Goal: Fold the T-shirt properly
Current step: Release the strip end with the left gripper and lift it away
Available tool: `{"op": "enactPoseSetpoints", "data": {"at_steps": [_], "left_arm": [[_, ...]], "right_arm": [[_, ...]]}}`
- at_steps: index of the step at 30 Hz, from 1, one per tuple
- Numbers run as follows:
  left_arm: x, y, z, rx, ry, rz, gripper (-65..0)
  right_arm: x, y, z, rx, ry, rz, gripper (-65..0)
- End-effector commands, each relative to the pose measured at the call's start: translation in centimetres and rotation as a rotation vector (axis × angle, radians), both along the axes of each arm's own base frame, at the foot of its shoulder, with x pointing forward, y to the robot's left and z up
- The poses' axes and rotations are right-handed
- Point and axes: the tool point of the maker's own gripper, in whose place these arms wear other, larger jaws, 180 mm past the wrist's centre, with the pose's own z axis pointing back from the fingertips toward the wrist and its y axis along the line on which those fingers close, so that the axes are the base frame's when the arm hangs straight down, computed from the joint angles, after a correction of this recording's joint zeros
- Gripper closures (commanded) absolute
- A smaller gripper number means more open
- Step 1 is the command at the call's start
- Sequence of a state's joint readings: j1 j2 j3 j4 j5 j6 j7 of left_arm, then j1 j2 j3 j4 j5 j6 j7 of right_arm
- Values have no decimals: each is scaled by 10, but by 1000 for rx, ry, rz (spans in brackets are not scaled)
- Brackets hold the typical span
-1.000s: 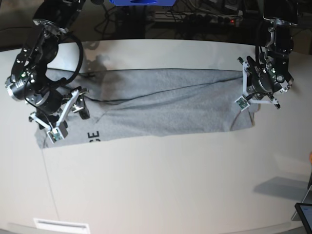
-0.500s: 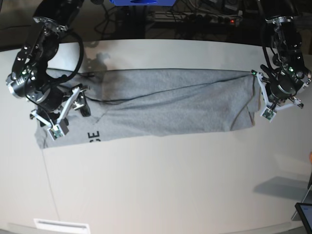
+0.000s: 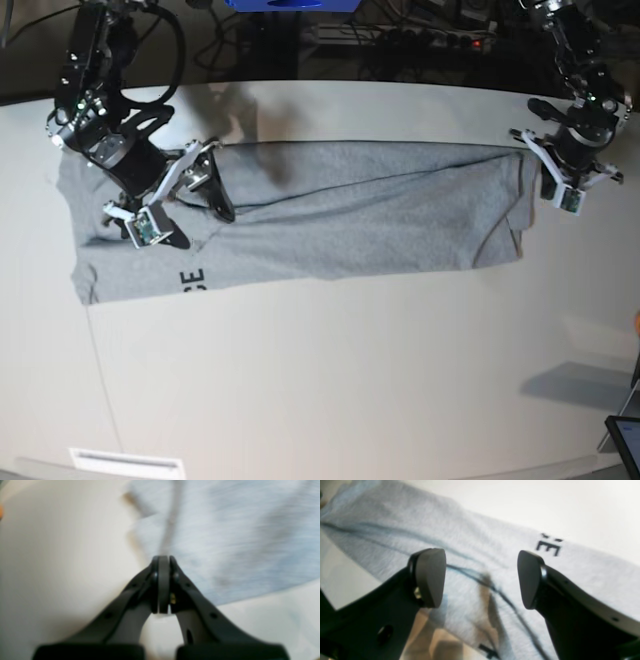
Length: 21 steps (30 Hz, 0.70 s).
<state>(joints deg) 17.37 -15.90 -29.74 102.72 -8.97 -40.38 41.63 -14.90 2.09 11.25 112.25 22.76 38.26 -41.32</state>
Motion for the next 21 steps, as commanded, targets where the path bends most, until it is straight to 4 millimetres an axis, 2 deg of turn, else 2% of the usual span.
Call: {"op": "enactPoseSetpoints", "data": {"at_steps": [1, 5, 7, 9, 14, 21], "left_arm": [[5, 10, 11, 13, -40, 18, -5], [-2, 42, 17, 21, -57, 112, -5], [-5, 49, 18, 26, -60, 134, -5], [-5, 53, 21, 37, -61, 132, -24], [-11, 64, 9, 25, -22, 152, -141], [-7, 62, 12, 15, -62, 136, -151]], "right_arm": [[8, -5, 8, 30, -28, -41, -424], [21, -26, -1, 36, 0, -142, -425], [28, -35, -6, 30, 18, -173, -425], [29, -40, -20, 24, 59, -186, -425], [24, -29, -44, 10, 125, -133, -422], [22, -27, -47, 13, 136, -129, -422]]}}
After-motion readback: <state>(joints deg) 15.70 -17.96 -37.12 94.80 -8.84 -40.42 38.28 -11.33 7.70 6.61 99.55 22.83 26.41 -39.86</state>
